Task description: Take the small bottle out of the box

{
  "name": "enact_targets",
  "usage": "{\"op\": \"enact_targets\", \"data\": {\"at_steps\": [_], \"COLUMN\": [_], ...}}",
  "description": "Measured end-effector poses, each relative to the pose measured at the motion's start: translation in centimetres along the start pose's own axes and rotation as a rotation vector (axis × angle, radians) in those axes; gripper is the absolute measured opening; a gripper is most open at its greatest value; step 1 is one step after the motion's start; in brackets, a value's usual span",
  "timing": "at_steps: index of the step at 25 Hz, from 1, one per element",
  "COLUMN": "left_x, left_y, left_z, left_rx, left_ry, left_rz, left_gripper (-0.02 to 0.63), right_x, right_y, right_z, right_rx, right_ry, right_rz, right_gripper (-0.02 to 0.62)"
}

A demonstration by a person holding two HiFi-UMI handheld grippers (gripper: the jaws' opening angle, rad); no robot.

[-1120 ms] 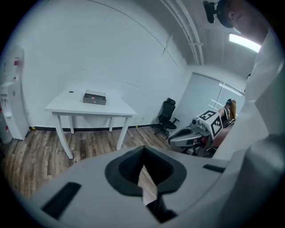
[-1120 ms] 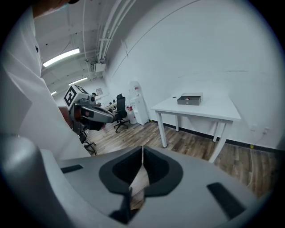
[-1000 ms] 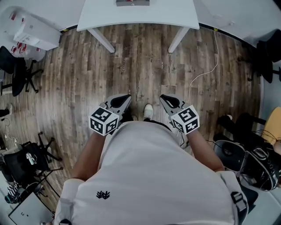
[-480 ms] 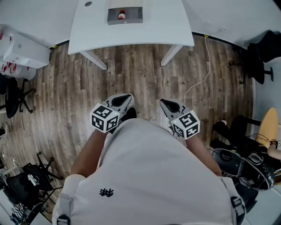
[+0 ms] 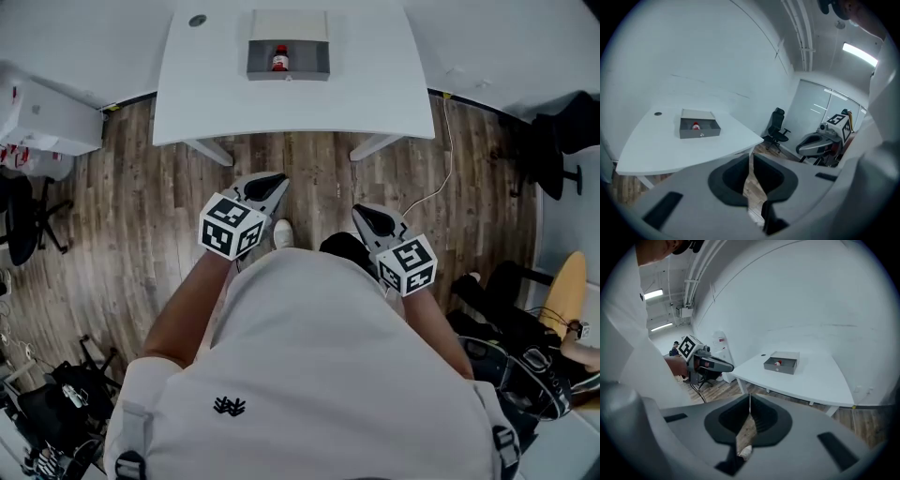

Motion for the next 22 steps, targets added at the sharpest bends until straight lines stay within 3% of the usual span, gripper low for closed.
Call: {"op": "enact_targets", "data": {"at_steps": [8,16,22], "left_x": [-4.1,-9.6,-14.2], "left_y": [-2.5,-4.9,-6.3], "left_z": [-5.0,-10.5,-15.9], "left_rx": [-0.011,0.010,0.024], "left_ry": [-0.079,-0.223,-0.345], "left_rz": [-0.009,-0.042,-0.116], "left_gripper": [0.086,0.151,0.201], "right_x": [-2.9,-7.3,-10.4], "right_y": [-2.4,-5.2,-7.0], "right_z": [4.9,12.0,17.6], "right_rx": [0.008,0.033,0.023], "right_ry": [-0.008,-0.113,-0.185], "right_rz": [0.002,0.006,-0.010], "right_gripper": [0.011,0.011,0.011]}}
Point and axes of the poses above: the fingertips, and each gripper's own axes: x backward along the fingers, z to its right, y out of its underside, the point moved 6 cm from there along x, backward along the fingers, and after that the axes turned 14 degrees about z, right-handed, at the moved point
